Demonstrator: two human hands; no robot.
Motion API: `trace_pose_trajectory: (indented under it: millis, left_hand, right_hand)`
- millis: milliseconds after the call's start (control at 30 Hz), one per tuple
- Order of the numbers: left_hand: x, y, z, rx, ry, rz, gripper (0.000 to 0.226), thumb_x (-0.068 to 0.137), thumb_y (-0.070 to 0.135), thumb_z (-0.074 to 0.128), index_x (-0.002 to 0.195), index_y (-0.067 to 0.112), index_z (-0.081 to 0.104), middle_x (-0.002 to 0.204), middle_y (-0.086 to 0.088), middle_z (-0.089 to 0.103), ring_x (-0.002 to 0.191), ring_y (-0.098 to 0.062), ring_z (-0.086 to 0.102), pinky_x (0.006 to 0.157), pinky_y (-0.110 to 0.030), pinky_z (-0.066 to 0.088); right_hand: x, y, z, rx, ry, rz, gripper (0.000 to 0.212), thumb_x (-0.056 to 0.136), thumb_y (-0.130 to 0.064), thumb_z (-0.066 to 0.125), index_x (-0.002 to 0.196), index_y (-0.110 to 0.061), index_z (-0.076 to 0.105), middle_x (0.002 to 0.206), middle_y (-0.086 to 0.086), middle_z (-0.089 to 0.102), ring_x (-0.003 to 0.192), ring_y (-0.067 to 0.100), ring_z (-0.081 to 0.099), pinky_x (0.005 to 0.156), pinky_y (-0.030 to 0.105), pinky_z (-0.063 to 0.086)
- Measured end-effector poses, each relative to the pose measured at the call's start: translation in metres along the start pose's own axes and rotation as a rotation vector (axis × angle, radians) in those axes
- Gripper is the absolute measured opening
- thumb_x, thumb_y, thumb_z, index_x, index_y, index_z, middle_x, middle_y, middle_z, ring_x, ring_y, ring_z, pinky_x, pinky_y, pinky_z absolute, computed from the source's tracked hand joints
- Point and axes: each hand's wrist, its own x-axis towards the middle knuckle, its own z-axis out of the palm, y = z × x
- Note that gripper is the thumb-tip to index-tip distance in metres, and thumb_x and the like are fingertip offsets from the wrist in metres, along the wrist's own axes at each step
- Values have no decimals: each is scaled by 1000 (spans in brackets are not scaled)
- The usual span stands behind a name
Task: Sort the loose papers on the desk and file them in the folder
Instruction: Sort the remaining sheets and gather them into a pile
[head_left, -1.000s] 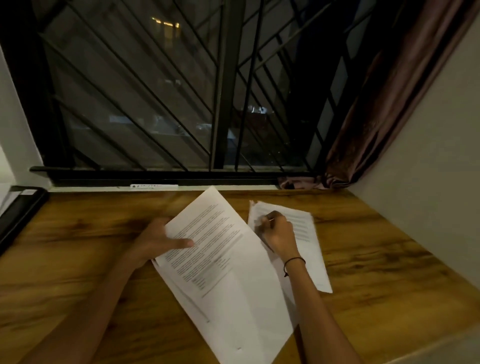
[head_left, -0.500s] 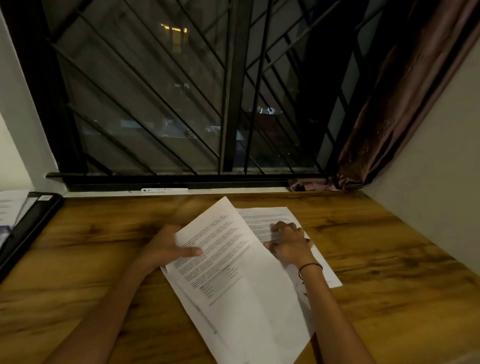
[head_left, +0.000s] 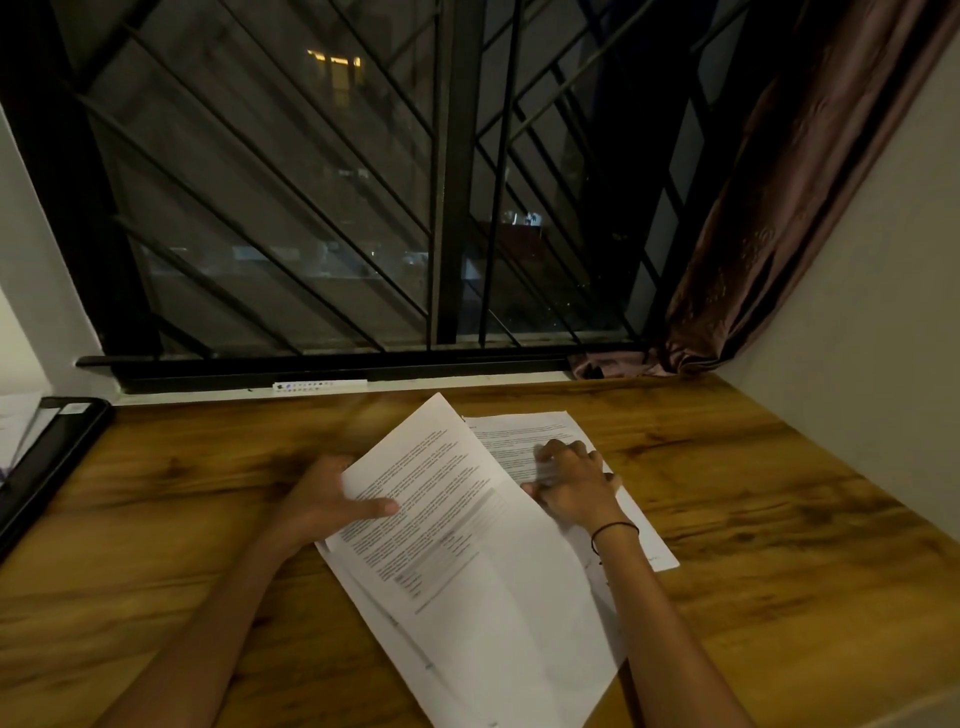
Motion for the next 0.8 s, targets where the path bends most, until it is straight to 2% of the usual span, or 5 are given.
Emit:
trace_pose_trajectory:
  millis: [267, 533, 600, 667, 800]
  left_hand:
    - [8, 6, 2, -3, 42, -19, 49, 67, 36, 94, 109, 24, 72, 106, 4, 75, 95, -14, 74, 81, -44, 64]
    - [12, 12, 8, 17, 95, -30, 43, 72, 37, 91, 107, 27, 68, 106, 7, 70, 97, -14, 71, 78, -35, 62]
    - [11, 12, 9, 21, 103, -23, 38, 74, 36, 90, 103, 30, 66, 104, 8, 69, 94, -11, 70, 72, -29, 60]
    - [11, 12, 10, 33, 120, -6, 43, 75, 38, 89, 110, 27, 65, 109, 8, 67, 92, -8, 68, 71, -25, 58]
    - [9, 11, 8, 16, 157, 34, 60, 72, 45, 89, 124, 26, 64, 125, 12, 58, 107, -12, 63, 88, -38, 59]
  right_hand:
    - [13, 7, 4, 279, 117, 19, 35, 87, -52, 74, 111, -29, 66, 128, 2, 63, 130, 32, 51, 110, 53, 34]
    - [6, -2, 7, 51, 12, 82, 84, 82, -82, 57, 148, -31, 42, 156, 11, 38, 146, 38, 26, 114, 57, 25]
    - [2, -13, 5, 202, -43, 27, 87, 77, -70, 75, 146, -29, 42, 149, 5, 46, 141, 34, 37, 110, 53, 38]
    - [-4, -23, 4, 412, -122, -35, 85, 75, -44, 89, 144, -26, 42, 130, -9, 53, 122, 24, 52, 84, 32, 55]
    - [-11, -37, 9, 581, -177, -115, 70, 80, -5, 86, 133, -23, 43, 109, -18, 56, 110, 15, 59, 67, 20, 54]
